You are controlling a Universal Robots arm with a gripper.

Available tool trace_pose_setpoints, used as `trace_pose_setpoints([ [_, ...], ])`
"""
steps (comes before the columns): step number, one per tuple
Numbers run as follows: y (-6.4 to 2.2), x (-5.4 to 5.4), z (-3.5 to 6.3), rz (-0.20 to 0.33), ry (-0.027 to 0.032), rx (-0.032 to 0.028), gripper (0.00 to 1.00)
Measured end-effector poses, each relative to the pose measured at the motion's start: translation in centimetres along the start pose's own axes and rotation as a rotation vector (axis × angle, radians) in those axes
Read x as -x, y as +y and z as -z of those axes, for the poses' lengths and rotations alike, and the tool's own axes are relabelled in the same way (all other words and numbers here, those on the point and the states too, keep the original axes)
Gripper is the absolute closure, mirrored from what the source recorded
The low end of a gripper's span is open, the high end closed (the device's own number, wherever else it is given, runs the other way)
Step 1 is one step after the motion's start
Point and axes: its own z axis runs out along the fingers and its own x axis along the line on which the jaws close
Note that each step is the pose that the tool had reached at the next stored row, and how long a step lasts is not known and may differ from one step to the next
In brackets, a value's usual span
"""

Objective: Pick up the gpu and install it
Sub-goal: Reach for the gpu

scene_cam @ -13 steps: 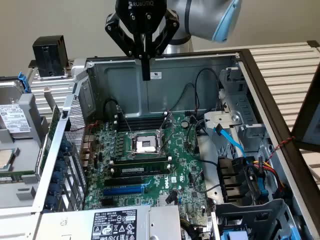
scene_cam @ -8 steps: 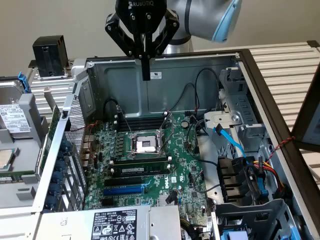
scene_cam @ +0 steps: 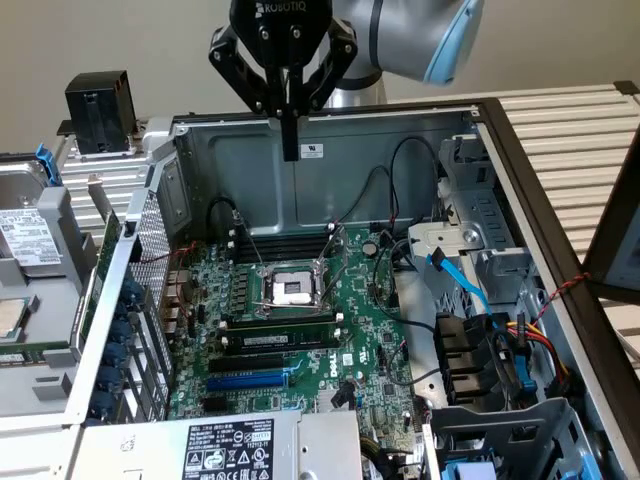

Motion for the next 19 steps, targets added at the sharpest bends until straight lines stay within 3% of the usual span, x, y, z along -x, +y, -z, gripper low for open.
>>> trace_pose_setpoints([
  [19,-0.61,-8.6,0.14,0.0,-0.0021,0.0003,0.89],
])
